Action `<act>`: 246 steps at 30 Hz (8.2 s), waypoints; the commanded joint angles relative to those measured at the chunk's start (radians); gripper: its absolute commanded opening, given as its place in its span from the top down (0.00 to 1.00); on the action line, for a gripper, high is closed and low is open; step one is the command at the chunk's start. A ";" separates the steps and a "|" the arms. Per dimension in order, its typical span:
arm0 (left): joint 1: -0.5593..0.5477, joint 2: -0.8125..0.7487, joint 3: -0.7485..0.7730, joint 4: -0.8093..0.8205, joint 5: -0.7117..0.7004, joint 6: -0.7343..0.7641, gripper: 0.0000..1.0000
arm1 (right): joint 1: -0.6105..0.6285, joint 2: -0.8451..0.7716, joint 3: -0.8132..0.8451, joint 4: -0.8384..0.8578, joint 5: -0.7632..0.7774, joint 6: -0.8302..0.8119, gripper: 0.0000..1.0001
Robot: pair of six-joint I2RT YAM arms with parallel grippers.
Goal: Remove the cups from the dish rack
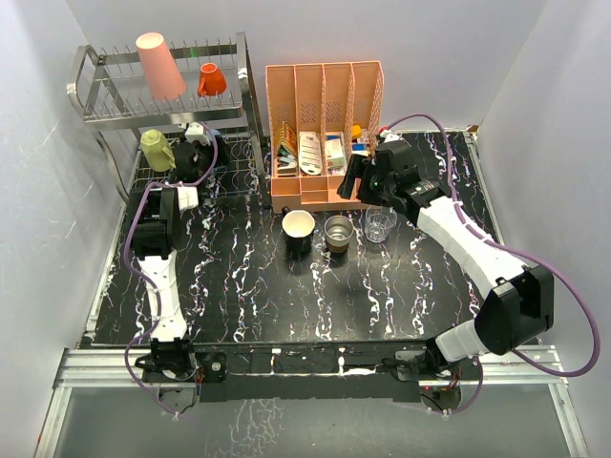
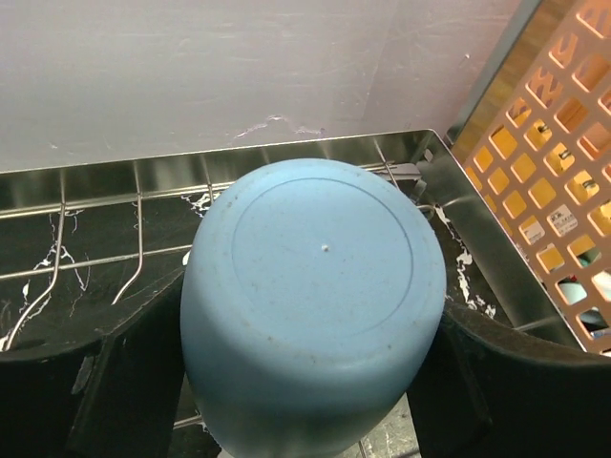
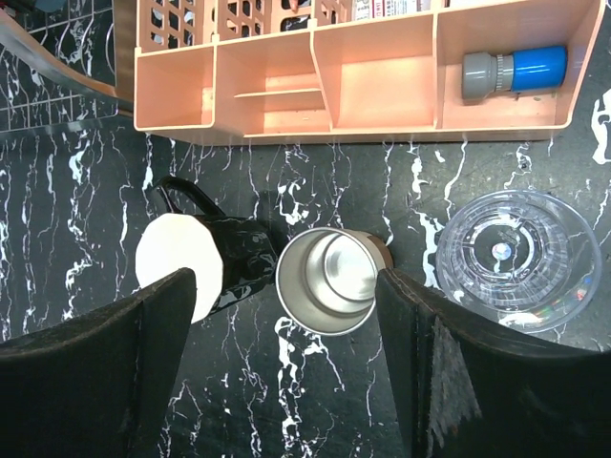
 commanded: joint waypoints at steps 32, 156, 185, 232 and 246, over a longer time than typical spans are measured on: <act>0.051 -0.846 -0.674 -0.172 0.196 -0.143 0.85 | 0.089 -0.129 0.040 0.005 0.008 0.022 0.30; 0.198 -0.637 -0.270 -0.700 -0.081 0.208 0.10 | 0.169 0.036 -0.228 -0.208 0.284 -0.013 0.81; 0.091 -0.357 -0.100 -0.530 -0.383 0.162 0.11 | 0.206 -0.214 -0.083 -0.172 0.122 -0.035 0.51; 0.075 -0.090 0.143 -0.486 -0.335 -0.015 0.75 | 0.282 -0.238 -0.208 0.090 -0.042 -0.146 0.72; 0.079 -0.209 -0.005 -0.450 -0.286 0.044 1.00 | 0.290 -0.247 -0.223 0.104 -0.050 -0.149 0.80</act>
